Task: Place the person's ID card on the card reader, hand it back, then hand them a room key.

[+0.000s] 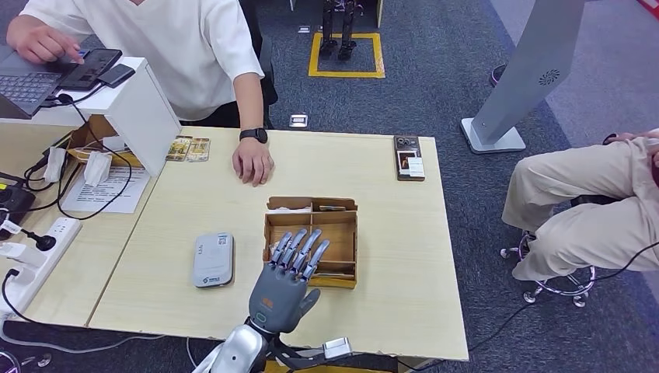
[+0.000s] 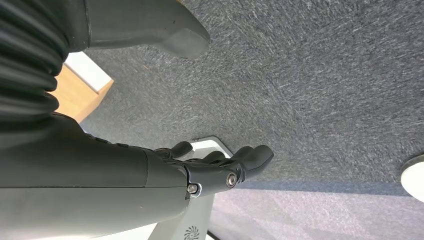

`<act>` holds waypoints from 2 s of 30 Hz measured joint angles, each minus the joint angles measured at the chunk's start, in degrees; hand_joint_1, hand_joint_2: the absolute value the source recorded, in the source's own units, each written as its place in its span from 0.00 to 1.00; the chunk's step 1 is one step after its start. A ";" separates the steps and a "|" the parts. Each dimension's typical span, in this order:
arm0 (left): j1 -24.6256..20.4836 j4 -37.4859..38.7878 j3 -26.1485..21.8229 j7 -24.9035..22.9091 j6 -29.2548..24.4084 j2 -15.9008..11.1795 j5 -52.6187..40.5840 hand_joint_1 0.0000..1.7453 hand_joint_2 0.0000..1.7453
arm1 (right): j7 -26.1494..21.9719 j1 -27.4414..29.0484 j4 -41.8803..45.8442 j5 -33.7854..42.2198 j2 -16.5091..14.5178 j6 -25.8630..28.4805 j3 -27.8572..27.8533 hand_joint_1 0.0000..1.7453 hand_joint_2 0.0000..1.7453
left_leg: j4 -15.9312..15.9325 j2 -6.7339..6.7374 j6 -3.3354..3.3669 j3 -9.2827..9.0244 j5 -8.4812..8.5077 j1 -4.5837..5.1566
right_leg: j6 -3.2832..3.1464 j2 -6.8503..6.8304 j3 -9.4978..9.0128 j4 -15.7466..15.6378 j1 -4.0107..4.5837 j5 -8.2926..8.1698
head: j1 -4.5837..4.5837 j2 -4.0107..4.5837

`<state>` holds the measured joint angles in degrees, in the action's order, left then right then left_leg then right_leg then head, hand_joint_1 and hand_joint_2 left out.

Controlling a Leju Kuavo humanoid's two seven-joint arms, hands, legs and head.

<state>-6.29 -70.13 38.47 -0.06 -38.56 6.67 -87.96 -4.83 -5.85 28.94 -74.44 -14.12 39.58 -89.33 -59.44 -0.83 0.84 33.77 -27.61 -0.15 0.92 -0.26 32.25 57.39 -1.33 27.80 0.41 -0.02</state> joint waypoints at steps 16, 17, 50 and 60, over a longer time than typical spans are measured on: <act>-1.24 1.64 0.00 -7.86 -0.01 -0.92 -0.76 0.00 1.00 | 0.54 0.00 0.00 0.10 0.11 0.00 0.00 0.00 1.00 | 0.00 0.00 0.00 0.00 0.00 0.00 | 0.00 0.00 0.00 0.00 0.00 0.00 | 0.00 0.02; -1.27 1.65 0.00 -8.30 -0.05 -0.99 -0.76 0.00 1.00 | 0.62 0.00 0.00 0.15 0.11 0.00 0.00 0.00 1.00 | 0.00 0.00 0.00 0.00 0.00 0.00 | 0.00 0.00 0.00 0.00 0.00 0.00 | -0.01 0.02; -1.38 2.57 0.00 -8.99 -0.42 -1.09 -0.76 0.55 1.00 | 0.68 0.00 0.02 0.63 0.11 0.00 0.00 0.00 1.00 | 0.00 0.00 0.00 0.00 0.00 0.00 | 0.00 0.00 0.00 0.00 0.00 0.00 | 0.00 0.02; -1.39 2.72 0.00 -8.63 -0.26 -1.09 -0.77 0.59 1.00 | 0.67 0.00 0.00 0.56 0.13 0.00 0.00 0.00 1.00 | 0.00 0.00 0.00 0.00 0.00 0.00 | 0.00 0.00 0.00 0.00 0.00 0.00 | 0.00 0.02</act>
<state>-7.68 -67.41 38.47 -8.69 -38.82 5.58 -88.72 -4.16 -5.85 28.94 -73.88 -13.99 39.58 -89.33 -59.44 -0.83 0.84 33.76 -27.61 -0.15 0.92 -0.25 32.25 57.39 -1.33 27.80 0.42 -0.01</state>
